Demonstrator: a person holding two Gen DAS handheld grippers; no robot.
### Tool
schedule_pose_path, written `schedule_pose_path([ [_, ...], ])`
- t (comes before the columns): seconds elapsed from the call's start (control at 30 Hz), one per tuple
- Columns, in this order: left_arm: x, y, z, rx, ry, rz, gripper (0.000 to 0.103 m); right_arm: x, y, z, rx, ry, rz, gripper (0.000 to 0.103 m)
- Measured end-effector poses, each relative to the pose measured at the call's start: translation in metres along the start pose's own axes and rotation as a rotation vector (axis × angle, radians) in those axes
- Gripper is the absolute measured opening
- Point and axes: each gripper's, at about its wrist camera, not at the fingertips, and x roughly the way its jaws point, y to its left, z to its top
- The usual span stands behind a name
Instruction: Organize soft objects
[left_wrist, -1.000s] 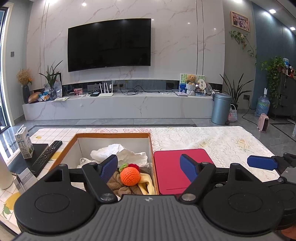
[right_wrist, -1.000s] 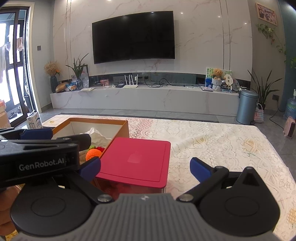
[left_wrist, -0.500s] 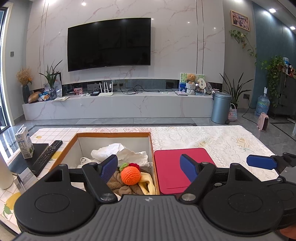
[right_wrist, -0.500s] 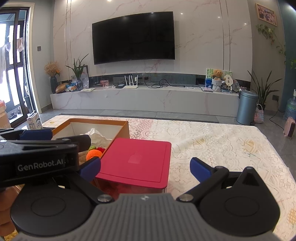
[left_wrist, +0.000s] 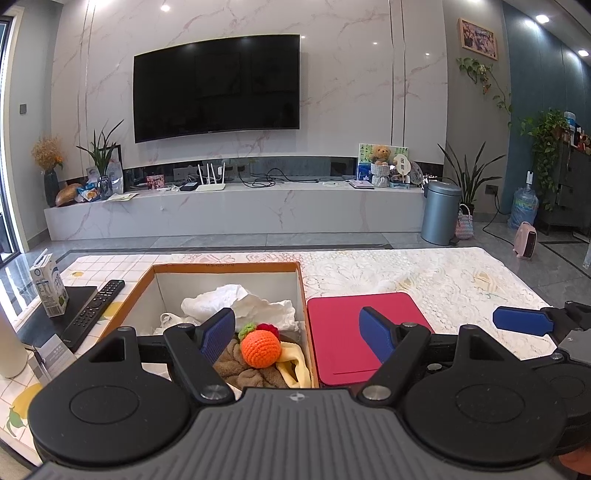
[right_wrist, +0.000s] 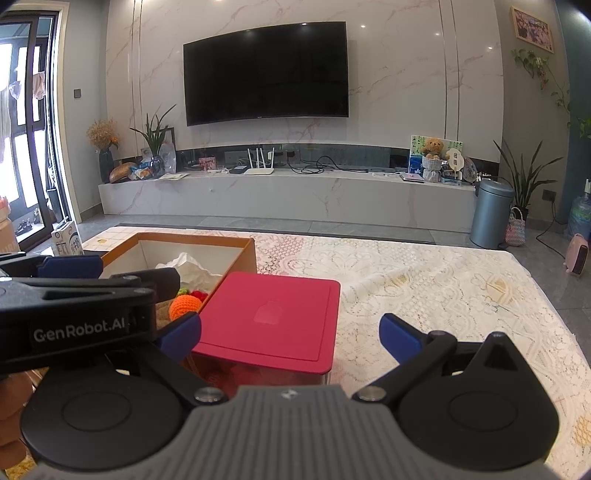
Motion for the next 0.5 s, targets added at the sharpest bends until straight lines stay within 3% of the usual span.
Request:
schedule_pose_path([
  [0.5,0.0000,-0.0028,0.0015,0.004,0.004,0.012,0.090,0.0015,-0.0002,-0.0006,0.002,0.010,-0.008,0.100],
])
